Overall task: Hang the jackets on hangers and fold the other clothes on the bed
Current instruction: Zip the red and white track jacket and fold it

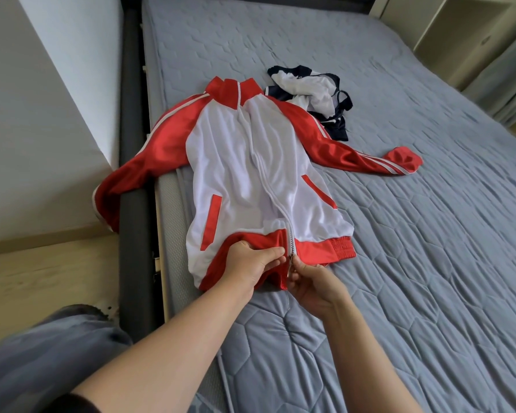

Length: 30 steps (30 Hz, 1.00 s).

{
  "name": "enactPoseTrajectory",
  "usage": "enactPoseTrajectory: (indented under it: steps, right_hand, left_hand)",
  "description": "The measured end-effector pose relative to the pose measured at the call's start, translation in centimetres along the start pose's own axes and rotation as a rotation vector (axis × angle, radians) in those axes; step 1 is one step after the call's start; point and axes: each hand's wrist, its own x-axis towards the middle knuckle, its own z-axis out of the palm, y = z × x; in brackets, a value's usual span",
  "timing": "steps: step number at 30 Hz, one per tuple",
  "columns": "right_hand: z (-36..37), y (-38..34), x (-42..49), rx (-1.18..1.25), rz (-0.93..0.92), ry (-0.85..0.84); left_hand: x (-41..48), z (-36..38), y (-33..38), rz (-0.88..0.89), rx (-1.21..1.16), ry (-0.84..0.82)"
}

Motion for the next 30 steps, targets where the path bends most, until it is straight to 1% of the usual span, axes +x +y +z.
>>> enactPoseTrajectory:
  steps: [3, 6, 9, 12, 15, 18, 21, 23, 26, 28, 30]
  right_hand:
    - [0.0, 0.1, 0.1, 0.045, 0.013, 0.027]
    - [0.1, 0.2, 0.2, 0.04, 0.022, 0.05]
    - [0.2, 0.2, 0.2, 0.043, 0.012, 0.042]
    - [0.4, -0.1, 0.0, 0.035, 0.035, 0.012]
    - [0.3, -0.2, -0.1, 0.029, 0.083, 0.063]
    - [0.1, -0.3, -0.3, -0.033, 0.079, 0.093]
    - [0.2, -0.3, -0.3, -0.104, 0.032, 0.092]
    - [0.1, -0.4, -0.5, -0.269, 0.006, 0.118]
    - [-0.2, -0.6, -1.3, -0.599, -0.042, 0.149]
    - [-0.3, -0.8, -1.7, -0.819, -0.142, 0.183]
    - [-0.3, -1.1, -1.7, -1.147, -0.314, 0.254]
  left_hand:
    - [-0.1, 0.1, 0.0, 0.028, 0.093, -0.026]
    - [0.1, 0.2, 0.1, 0.065, 0.2, -0.034]
    - [0.3, 0.0, 0.2, 0.1, 0.351, -0.054]
    - [0.4, -0.3, 0.2, 0.116, 0.427, -0.099]
    - [0.4, -0.5, 0.2, 0.136, 0.522, -0.141]
    - [0.4, -0.6, 0.1, 0.119, 0.533, -0.164]
    - [0.6, -0.5, 0.0, 0.062, 0.415, -0.128]
    - [0.7, -0.6, 0.0, 0.031, 0.362, -0.096]
    - [1.0, -0.9, 0.0, 0.01, 0.391, -0.082]
    - [1.0, -0.9, -0.1, 0.004, 0.407, -0.092]
    - [1.0, -0.9, -0.1, 0.006, 0.447, -0.094]
